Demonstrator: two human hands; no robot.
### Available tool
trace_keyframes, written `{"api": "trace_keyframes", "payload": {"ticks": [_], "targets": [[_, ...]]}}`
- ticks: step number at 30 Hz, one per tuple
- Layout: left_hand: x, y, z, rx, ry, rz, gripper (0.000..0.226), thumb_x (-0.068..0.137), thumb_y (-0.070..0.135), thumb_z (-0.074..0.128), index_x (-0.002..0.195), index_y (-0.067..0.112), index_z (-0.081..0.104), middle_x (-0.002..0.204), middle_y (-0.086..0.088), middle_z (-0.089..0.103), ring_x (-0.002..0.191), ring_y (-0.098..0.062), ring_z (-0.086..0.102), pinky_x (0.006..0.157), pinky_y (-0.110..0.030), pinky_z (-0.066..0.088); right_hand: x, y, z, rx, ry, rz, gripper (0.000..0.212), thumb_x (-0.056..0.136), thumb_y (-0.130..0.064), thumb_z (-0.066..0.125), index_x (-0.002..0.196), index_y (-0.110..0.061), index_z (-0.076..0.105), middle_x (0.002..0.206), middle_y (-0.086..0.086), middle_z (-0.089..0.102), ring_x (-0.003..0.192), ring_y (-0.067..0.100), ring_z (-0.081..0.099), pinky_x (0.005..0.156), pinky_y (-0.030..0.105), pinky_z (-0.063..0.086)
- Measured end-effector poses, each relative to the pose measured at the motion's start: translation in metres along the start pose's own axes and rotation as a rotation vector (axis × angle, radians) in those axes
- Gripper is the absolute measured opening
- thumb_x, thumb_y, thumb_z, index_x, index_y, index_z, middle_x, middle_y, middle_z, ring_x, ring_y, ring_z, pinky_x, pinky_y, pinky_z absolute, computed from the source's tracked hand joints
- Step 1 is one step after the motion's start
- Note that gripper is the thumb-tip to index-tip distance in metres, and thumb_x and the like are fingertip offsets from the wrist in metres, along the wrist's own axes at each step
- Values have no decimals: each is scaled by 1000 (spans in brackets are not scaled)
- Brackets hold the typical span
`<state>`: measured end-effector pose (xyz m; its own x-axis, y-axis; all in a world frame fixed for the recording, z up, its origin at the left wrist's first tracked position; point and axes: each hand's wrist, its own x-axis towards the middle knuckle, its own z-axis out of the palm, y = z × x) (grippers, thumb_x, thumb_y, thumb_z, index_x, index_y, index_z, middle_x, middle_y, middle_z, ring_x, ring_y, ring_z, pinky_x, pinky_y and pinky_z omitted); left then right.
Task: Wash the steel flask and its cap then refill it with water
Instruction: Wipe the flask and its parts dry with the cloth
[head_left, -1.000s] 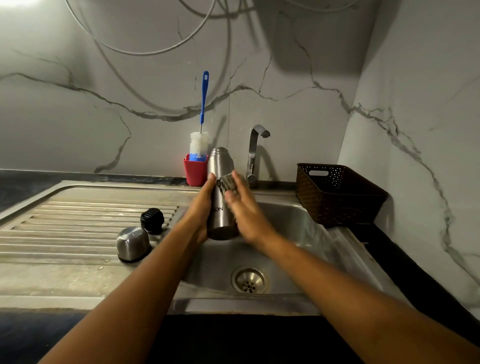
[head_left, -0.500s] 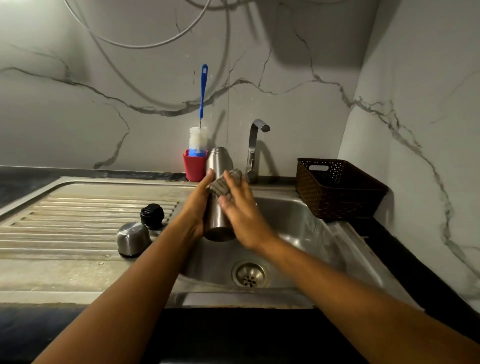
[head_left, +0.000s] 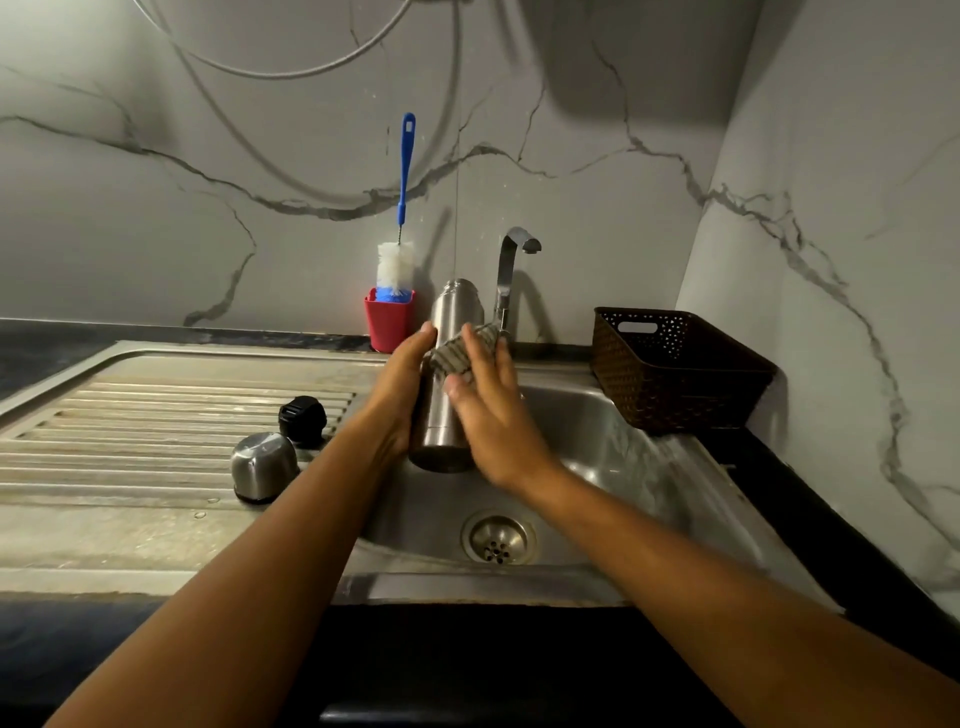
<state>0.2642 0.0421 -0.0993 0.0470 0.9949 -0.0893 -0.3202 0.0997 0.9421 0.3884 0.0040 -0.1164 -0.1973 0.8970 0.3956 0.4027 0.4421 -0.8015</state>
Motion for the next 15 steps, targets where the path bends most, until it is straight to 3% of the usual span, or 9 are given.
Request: {"api": "trace_keyframes", "payload": {"ticks": [3, 8, 15], "targets": [[3, -8, -4, -34, 9, -19, 56, 104, 57, 46, 128, 11, 67, 92, -11, 79, 74, -23, 77, 58, -31, 61, -2, 13, 7, -58, -4, -42, 60, 106, -48, 42, 160, -50, 16, 172, -7, -15, 156, 17, 13, 126, 45, 22], [-4, -11, 18, -36, -94, -16, 50, 98, 60, 57, 124, 19, 70, 100, -10, 80, 82, -22, 79, 65, -32, 62, 62, 14, -17, 93, 153, 48, 63, 103, -46, 46, 162, -40, 23, 169, 3, 22, 151, 23, 32, 121, 39, 29], [21, -19, -8, -122, 34, 33, 55, 103, 54, 51, 137, 12, 62, 121, -20, 74, 89, -26, 78, 64, -34, 63, 19, 39, 12, -61, -34, -88, 61, 99, -52, 44, 157, -51, 25, 172, -11, -10, 158, 20, 8, 127, 48, 21]]}}
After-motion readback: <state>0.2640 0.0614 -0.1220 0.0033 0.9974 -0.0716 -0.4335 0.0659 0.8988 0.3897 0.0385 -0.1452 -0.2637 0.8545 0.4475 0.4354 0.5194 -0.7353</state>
